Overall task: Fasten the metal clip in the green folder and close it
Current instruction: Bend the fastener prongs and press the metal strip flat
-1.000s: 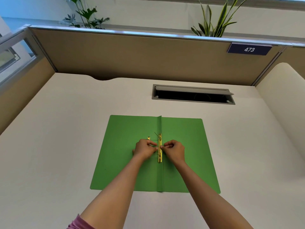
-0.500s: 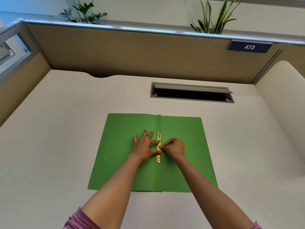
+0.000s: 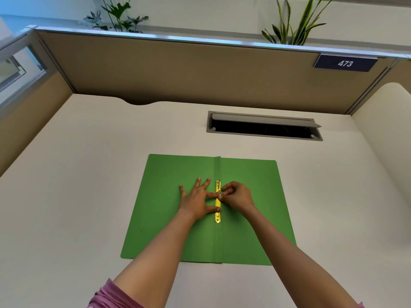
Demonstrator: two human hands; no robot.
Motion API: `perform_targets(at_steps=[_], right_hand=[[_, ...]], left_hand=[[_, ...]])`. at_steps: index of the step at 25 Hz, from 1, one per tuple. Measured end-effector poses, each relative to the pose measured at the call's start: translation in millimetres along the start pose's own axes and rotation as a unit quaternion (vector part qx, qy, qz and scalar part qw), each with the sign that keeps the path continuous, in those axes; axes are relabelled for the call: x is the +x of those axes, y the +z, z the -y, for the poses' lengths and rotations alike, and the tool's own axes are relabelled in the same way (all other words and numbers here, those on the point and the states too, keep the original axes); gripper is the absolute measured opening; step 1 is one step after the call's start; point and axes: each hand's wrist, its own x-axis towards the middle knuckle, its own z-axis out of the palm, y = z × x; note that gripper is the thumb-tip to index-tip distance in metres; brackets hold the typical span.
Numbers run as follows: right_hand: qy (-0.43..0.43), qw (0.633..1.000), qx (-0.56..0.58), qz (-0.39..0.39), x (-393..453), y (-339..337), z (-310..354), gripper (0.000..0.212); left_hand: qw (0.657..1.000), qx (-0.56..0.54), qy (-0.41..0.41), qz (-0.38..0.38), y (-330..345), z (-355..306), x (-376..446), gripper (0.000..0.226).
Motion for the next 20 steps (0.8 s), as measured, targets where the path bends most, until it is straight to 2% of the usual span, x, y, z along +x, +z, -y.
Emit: perform_targets(at_steps=[5, 8, 11, 17, 20], right_hand=[[-0.095, 0.994, 0.003, 0.058, 5.9, -4.1, 5.8, 0.036], [-0.106, 0.992, 0.020, 0.067, 13.5, -7.1, 9.3, 0.024], [-0.140, 0.987, -0.044, 0.059, 22.0, -6.8, 13.3, 0.011], [-0.116, 0.993, -0.022, 0.031, 36.3, -9.9, 10.3, 0.014], [-0.119, 0.991, -0.047, 0.032, 40.5, -7.1, 14.6, 0.014]], left_hand=[[1.000, -0.013, -0.009, 0.008, -4.2, -0.4, 2.8, 0.063], [1.000, -0.020, -0.015, 0.017, -7.7, -1.4, 4.6, 0.063], [0.999, -0.012, -0.018, 0.024, -11.0, -2.3, 5.2, 0.065], [1.000, 0.002, -0.016, 0.027, -12.9, -4.7, 4.9, 0.068], [0.999, 0.011, -0.014, 0.028, -14.6, -4.9, 6.0, 0.067]])
